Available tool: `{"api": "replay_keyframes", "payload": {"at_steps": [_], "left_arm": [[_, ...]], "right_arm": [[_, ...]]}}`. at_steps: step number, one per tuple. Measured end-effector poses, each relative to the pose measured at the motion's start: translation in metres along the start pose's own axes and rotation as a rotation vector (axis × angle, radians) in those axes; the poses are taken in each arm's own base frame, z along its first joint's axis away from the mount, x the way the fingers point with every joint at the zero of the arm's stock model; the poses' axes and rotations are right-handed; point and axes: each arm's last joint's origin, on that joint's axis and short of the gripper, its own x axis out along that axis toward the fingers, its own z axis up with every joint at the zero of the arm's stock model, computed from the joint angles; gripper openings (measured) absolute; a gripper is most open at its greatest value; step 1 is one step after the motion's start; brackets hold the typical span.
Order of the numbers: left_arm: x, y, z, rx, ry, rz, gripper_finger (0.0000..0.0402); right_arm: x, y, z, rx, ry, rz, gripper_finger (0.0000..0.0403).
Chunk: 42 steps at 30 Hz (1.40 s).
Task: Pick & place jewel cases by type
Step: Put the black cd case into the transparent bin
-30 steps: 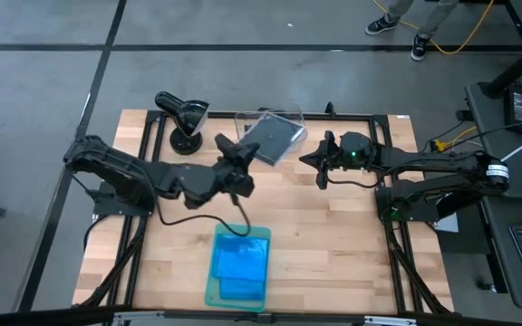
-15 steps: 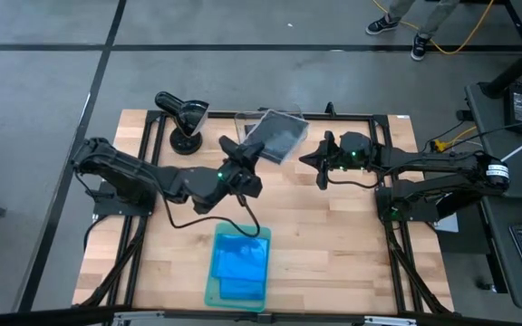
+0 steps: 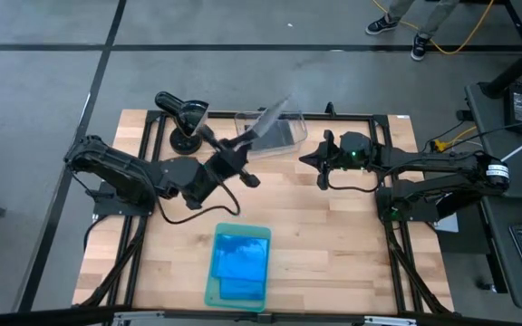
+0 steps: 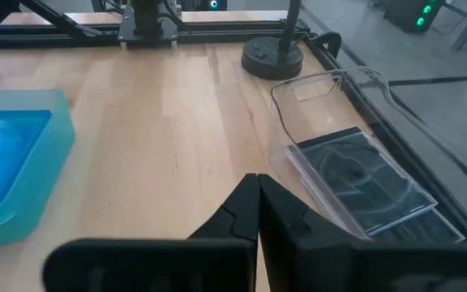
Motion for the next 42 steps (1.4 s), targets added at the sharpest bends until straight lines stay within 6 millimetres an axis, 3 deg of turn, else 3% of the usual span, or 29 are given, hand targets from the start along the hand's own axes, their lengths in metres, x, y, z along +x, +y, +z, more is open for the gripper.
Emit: {"api": "replay_keyframes", "payload": {"at_steps": [8,15,28,42], "left_arm": [[-0.012,0.032,0.004,-0.587,-0.008,-0.030,0.0016],[-0.015,0.035,-0.009,-1.053,0.104,-0.252,0.0016],[-0.001,0.037,-0.013,-1.111,0.123,-0.279,0.0016],[0.046,0.058,-0.029,-1.175,0.146,-0.311,0.0018]], "right_arm": [[0.000,-0.001,0.000,-0.063,0.000,-0.003,0.0007],[0.000,-0.001,0.000,-0.142,0.000,-0.004,0.0007],[0.000,-0.001,0.000,-0.202,0.002,-0.004,0.0007],[-0.008,-0.001,0.002,-0.282,-0.008,-0.006,0.0007]]}}
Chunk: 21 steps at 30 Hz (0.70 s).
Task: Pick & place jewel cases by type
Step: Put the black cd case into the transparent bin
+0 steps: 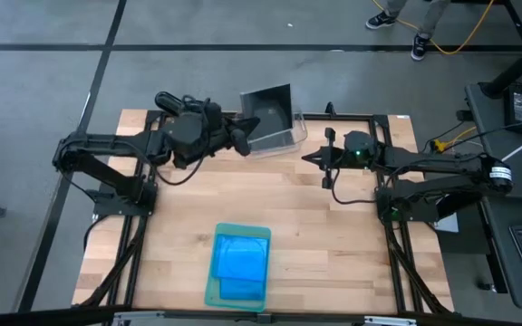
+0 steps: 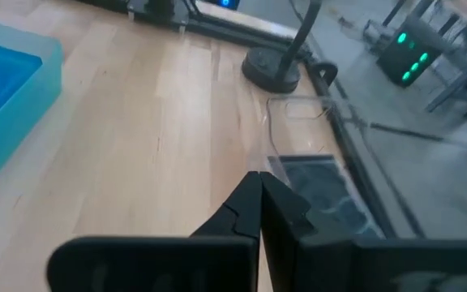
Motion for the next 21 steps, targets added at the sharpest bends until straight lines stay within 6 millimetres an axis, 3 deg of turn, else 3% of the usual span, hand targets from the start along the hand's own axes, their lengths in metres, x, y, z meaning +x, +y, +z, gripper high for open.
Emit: {"api": "replay_keyframes", "payload": {"at_steps": [10,21], "left_arm": [[0.021,0.025,0.019,-0.041,-0.022,0.037,0.0018],[0.067,0.053,0.010,-0.062,0.043,0.057,0.0017]], "right_arm": [[-0.022,-0.008,0.009,-0.045,-0.075,-0.059,0.0007],[-0.032,-0.019,0.005,-0.081,-0.055,-0.113,0.0007]]}}
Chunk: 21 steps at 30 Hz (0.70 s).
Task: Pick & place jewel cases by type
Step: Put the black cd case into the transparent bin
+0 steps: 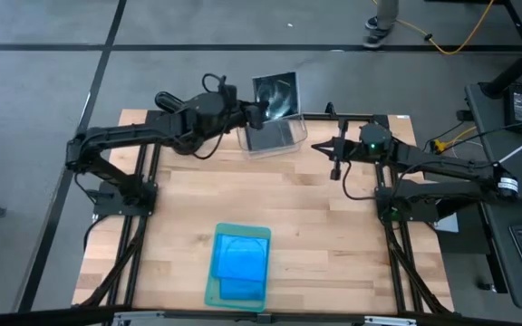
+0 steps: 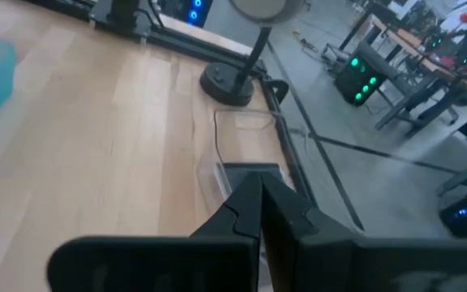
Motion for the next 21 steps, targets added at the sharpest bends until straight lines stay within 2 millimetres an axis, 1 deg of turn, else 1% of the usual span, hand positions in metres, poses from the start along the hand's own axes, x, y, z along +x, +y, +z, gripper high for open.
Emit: {"api": "replay_keyframes", "payload": {"at_steps": [9,21], "left_arm": [[0.038,0.022,-0.006,-0.018,0.013,0.014,0.0016],[0.085,0.057,-0.035,-0.038,0.106,0.091,0.0016]], "right_arm": [[-0.001,0.001,-0.007,-0.029,0.058,0.025,0.0007],[-0.002,-0.006,-0.012,-0.020,0.068,0.040,0.0007]]}}
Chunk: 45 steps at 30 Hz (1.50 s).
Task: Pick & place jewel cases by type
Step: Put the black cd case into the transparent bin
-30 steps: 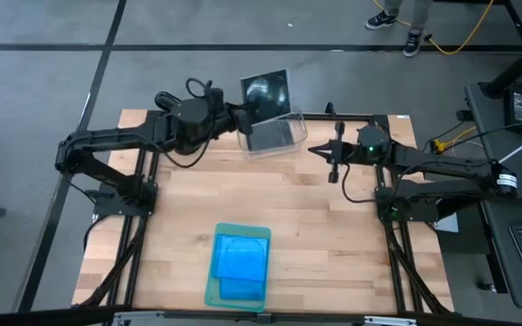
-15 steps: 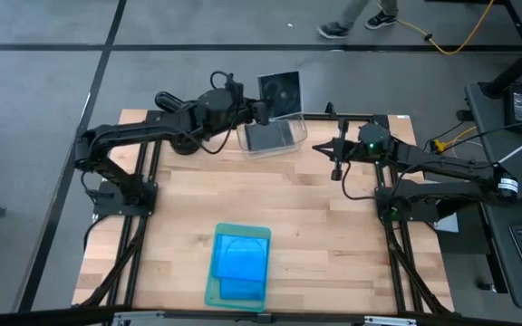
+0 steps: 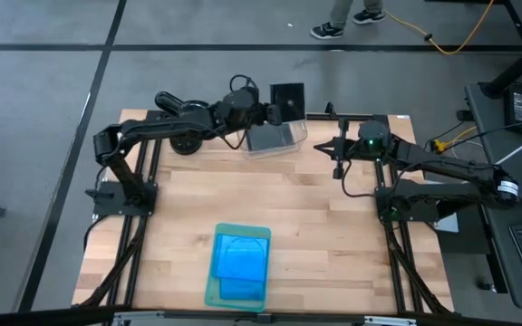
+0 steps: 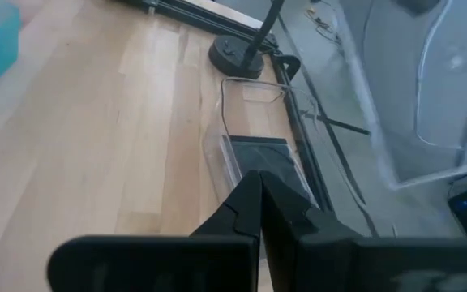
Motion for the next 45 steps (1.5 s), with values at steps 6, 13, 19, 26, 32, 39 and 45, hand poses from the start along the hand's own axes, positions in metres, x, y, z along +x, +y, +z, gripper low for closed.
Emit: {"api": "replay_keyframes", "payload": {"at_steps": [6,13,19,26,32,39,45], "left_arm": [[0.022,0.017,-0.013,-0.016,0.038,0.057,0.0016],[0.037,0.035,-0.023,-0.008,0.076,0.131,0.0016],[0.040,0.045,-0.033,0.017,0.125,0.223,0.0016],[0.038,0.055,-0.044,0.002,0.163,0.280,0.0016],[0.045,0.059,-0.059,-0.008,0.197,0.285,0.0016],[0.056,0.067,-0.074,-0.069,0.227,0.290,0.0017],[0.057,0.070,-0.075,-0.092,0.232,0.308,0.0036]], "right_arm": [[-0.001,-0.003,-0.005,0.015,0.016,0.025,0.0007],[-0.004,-0.004,-0.007,0.016,0.027,0.038,0.0007],[-0.011,-0.007,-0.009,-0.016,0.037,0.022,0.0007],[-0.012,-0.011,-0.012,-0.013,0.046,0.001,0.0007],[-0.013,-0.012,-0.012,-0.019,0.034,0.020,0.0007],[-0.013,-0.013,-0.013,-0.019,0.036,0.019,0.0007],[-0.013,-0.013,-0.013,-0.019,0.038,0.020,0.0007]]}}
